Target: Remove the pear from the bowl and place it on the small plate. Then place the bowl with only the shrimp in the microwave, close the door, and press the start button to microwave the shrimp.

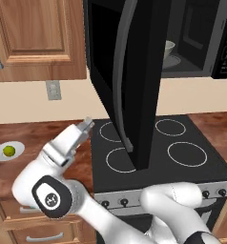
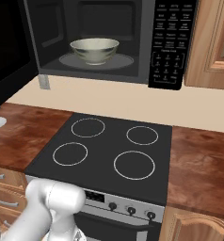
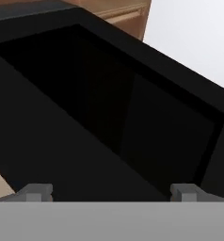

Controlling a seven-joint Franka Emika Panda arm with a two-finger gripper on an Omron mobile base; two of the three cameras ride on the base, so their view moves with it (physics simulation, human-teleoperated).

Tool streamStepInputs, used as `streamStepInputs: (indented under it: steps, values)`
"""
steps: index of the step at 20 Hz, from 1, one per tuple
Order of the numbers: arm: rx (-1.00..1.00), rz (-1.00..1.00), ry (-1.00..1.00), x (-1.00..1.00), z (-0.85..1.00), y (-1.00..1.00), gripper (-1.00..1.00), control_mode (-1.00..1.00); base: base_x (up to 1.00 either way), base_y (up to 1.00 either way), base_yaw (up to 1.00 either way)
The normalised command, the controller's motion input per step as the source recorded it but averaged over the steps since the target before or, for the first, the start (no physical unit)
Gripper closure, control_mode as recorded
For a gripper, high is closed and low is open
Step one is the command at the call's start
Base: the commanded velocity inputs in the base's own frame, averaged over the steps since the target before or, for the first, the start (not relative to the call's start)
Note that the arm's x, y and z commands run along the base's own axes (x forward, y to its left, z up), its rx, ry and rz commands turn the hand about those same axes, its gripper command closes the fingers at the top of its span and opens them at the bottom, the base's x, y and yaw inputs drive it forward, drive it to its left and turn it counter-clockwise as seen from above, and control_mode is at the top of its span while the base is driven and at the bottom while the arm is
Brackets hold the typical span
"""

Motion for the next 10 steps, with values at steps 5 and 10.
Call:
streamStepInputs:
  steps: [5, 10]
  values:
    - [0.00, 0.00, 0.17, 0.00, 0.51, -0.58, -1.00, -1.00, 0.00, 0.00, 0.00]
    - [0.00, 0.00, 0.18, 0.00, 0.40, -0.67, -1.00, -1.00, 0.00, 0.00, 0.00]
